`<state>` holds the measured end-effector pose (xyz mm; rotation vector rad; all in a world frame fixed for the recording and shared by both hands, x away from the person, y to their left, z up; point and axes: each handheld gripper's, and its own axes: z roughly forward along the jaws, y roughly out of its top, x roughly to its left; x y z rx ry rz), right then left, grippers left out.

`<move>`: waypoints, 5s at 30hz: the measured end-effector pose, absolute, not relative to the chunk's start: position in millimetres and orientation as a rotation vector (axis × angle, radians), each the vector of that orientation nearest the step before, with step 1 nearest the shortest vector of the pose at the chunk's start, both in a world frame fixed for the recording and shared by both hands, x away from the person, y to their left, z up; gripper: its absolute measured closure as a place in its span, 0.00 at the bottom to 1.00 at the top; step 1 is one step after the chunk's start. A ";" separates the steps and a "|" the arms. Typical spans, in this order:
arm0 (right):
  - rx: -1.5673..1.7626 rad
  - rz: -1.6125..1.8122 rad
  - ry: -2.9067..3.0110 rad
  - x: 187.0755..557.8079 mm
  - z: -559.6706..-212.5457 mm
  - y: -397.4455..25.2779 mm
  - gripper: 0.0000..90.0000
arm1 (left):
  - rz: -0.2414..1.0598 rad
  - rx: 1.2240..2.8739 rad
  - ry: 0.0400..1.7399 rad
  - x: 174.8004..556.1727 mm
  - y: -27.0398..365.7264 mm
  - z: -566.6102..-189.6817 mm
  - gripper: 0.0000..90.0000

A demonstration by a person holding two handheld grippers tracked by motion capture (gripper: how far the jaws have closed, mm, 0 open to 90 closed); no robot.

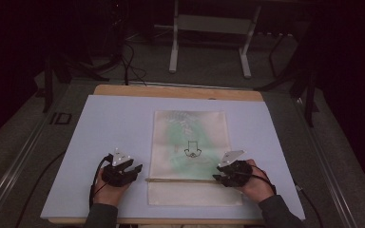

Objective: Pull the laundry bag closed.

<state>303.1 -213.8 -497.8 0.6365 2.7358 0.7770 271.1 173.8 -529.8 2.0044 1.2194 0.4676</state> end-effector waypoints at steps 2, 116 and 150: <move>0.605 0.778 2.751 302.0 -496.8 -210.1 0.74 | 0.468 2.006 1.217 271.1 173.5 -529.7 0.61; 0.053 0.700 3.023 309.0 -496.3 13.4 0.86 | 0.466 1.981 1.292 275.6 185.8 -532.5 0.61; 0.085 0.731 3.010 307.1 -493.3 -16.7 0.90 | 0.471 1.983 1.274 272.8 183.6 -529.7 0.61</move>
